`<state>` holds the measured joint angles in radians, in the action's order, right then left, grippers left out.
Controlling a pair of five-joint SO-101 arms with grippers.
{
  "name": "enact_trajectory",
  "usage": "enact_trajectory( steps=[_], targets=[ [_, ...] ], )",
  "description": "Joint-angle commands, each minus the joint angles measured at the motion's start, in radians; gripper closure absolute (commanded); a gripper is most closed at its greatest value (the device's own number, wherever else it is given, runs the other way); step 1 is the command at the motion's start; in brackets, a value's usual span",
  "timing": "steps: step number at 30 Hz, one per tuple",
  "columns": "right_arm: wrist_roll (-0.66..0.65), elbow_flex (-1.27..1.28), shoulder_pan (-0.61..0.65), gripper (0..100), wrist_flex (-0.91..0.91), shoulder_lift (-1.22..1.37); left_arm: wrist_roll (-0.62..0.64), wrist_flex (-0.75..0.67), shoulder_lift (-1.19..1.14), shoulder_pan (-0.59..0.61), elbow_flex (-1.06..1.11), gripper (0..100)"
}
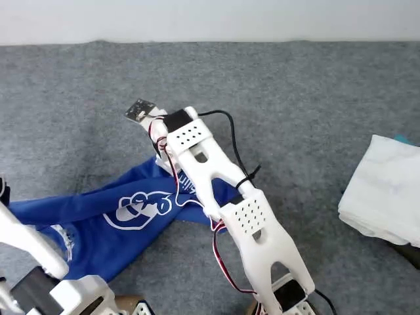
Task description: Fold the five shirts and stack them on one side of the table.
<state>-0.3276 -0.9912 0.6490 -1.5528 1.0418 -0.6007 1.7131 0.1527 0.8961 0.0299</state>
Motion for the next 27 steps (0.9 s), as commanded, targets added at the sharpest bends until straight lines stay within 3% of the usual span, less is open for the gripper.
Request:
enact_trajectory(
  steps=[1, 8, 14, 22, 27],
  targets=[
    [0.008, -0.115, -0.007, 99.6, -0.082, 0.01, -0.002, -0.018, 0.04, 0.0, -0.002, 99],
    [-0.069, -0.258, -0.081, 98.9, -0.234, 0.018, -0.002, -0.018, 0.04, 0.0, -0.002, 99],
    [-0.075, -0.379, -0.209, 98.9, -0.232, 0.018, -0.002, -0.018, 0.049, -0.02, -0.005, 99],
    [-0.077, -0.347, -0.236, 98.4, -0.048, 0.058, 0.0, -0.018, 0.04, -0.138, -0.001, 99],
    [-0.072, -0.341, -0.223, 81.7, -0.124, 0.093, 0.0, -0.015, 0.04, -0.183, 0.007, 99]
  ],
)
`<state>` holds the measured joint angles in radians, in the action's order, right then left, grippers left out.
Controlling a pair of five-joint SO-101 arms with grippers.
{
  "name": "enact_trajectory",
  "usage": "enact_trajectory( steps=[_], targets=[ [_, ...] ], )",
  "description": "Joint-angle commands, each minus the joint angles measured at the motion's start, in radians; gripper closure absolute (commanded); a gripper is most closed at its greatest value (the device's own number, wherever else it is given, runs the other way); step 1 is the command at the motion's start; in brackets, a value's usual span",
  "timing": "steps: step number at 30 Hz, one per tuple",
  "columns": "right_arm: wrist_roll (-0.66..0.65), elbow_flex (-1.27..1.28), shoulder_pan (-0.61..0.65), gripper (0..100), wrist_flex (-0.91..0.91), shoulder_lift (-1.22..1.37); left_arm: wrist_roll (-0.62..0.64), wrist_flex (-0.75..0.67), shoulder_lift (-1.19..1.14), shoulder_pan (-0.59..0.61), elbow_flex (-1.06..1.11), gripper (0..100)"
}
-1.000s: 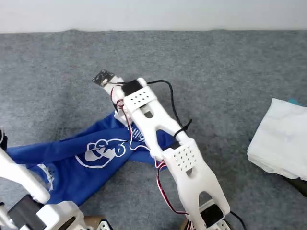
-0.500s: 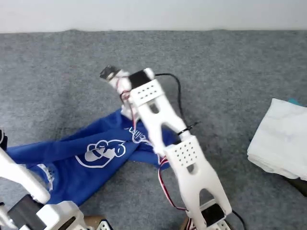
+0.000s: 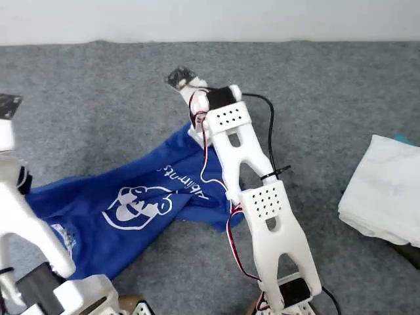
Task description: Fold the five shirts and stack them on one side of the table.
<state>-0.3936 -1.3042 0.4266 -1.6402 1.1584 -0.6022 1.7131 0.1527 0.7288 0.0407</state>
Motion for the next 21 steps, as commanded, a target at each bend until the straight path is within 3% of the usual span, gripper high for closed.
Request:
enact_trajectory(
  steps=[1, 8, 21],
  targets=[
    [-0.006, -0.046, -0.001, 77.9, -0.056, -0.028, 0.002, -0.017, 0.04, -0.017, -0.004, 99],
    [-0.006, -0.167, 0.018, 74.2, -0.005, -0.031, 0.0, -0.02, 0.04, -0.018, -0.004, 99],
    [-0.005, 0.046, 0.087, 74.2, 0.262, -0.031, 0.0, -0.018, 0.04, -0.029, -0.002, 99]
  ],
)
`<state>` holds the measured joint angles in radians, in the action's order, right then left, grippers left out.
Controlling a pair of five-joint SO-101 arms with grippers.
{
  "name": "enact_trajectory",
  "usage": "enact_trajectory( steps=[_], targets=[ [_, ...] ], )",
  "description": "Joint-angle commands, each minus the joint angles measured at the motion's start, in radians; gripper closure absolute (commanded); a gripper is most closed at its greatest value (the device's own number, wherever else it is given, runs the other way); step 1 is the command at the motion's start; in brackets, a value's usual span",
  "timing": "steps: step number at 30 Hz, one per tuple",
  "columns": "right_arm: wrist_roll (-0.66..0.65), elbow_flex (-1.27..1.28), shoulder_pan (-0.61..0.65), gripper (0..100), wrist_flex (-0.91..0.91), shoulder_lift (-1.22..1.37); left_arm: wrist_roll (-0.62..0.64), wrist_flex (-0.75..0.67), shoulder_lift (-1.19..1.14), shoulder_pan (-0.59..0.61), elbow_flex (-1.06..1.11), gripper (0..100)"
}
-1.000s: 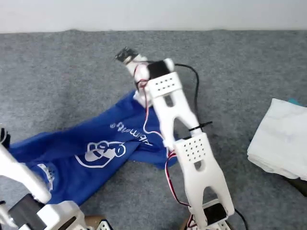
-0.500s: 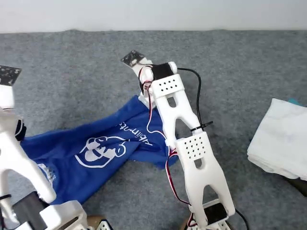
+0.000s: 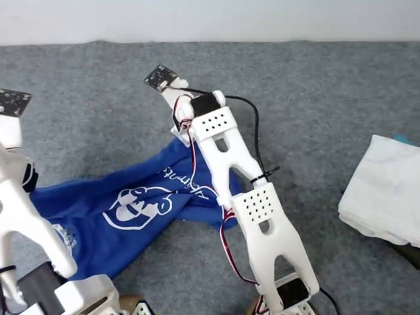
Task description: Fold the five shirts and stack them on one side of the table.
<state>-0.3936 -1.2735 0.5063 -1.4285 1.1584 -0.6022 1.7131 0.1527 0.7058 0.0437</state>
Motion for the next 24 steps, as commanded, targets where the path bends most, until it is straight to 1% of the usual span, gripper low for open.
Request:
enact_trajectory(
  steps=[1, 6, 10, 12, 13, 15, 17, 18, 20, 24],
  targets=[
    [-0.005, 0.034, 0.007, 74.2, 0.067, -0.031, 0.0, -0.018, 0.04, -0.006, -0.005, 99],
    [-0.008, 0.138, 0.021, 74.2, 0.142, -0.031, 0.0, -0.018, 0.04, -0.006, -0.005, 99],
    [-0.011, 0.143, 0.038, 74.8, 0.154, -0.033, 0.0, -0.018, 0.04, -0.006, -0.005, 99],
    [-0.015, 0.143, 0.044, 78.5, 0.145, -0.033, 0.0, -0.018, 0.04, -0.006, -0.005, 99],
    [-0.04, 0.143, 0.045, 81.6, 0.133, -0.033, 0.0, -0.018, 0.04, -0.006, -0.005, 99],
    [-0.121, 0.143, 0.05, 89.3, 0.11, -0.033, 0.0, -0.018, 0.04, -0.006, -0.005, 99],
    [-0.169, 0.143, 0.048, 98.1, 0.084, -0.036, 0.0, -0.018, 0.04, -0.006, 0.004, 99],
    [-0.167, 0.143, 0.045, 99.6, 0.071, -0.042, 0.0, -0.018, 0.04, -0.006, 0.007, 99],
    [-0.167, 0.123, 0.025, 98.0, 0.044, -0.045, 0.0, -0.018, 0.04, -0.006, 0.021, 99],
    [-0.167, -0.006, -0.021, 98.8, -0.047, -0.044, 0.0, -0.018, 0.04, -0.006, 0.025, 99]
  ],
)
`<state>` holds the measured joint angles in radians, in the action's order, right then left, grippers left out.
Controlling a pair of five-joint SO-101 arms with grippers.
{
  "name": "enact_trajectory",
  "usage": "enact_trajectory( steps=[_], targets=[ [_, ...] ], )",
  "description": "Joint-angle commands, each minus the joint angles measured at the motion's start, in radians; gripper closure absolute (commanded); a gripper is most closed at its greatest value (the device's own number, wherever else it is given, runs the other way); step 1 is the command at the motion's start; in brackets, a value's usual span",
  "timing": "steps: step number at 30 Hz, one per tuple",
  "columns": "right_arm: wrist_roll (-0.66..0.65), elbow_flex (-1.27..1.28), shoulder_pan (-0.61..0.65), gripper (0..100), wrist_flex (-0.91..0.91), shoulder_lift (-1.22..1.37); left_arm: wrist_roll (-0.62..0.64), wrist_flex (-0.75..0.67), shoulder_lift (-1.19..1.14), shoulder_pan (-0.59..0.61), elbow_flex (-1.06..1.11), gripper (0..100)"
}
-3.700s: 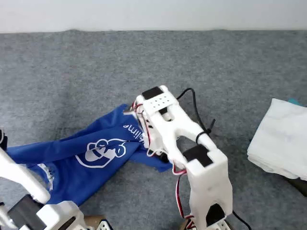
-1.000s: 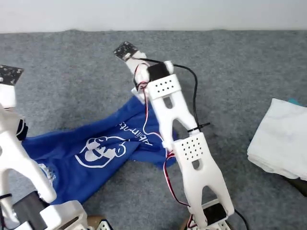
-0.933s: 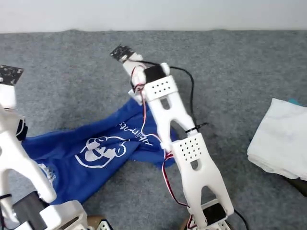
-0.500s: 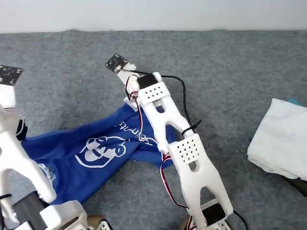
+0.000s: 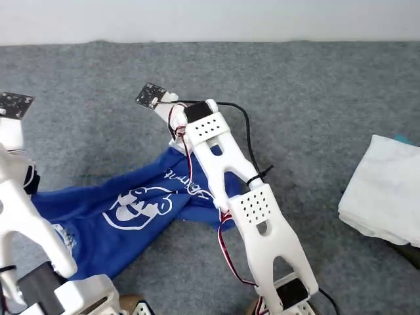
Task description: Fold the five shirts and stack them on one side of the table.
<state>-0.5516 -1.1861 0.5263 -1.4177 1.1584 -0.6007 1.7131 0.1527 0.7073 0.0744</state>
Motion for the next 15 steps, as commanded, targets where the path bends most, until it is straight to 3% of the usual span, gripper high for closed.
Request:
enact_trajectory(
  steps=[1, 9, 15],
  targets=[
    [-0.009, -0.123, -0.048, 98.8, -0.082, -0.044, -0.002, -0.018, 0.04, -0.008, -0.005, 99],
    [-0.008, -0.284, -0.111, 98.8, -0.239, -0.042, 0.029, -0.06, 0.04, -0.008, -0.005, 99],
    [-0.008, -0.273, -0.14, 98.8, -0.116, -0.022, 0.114, -0.126, 0.038, -0.038, -0.004, 99]
  ],
)
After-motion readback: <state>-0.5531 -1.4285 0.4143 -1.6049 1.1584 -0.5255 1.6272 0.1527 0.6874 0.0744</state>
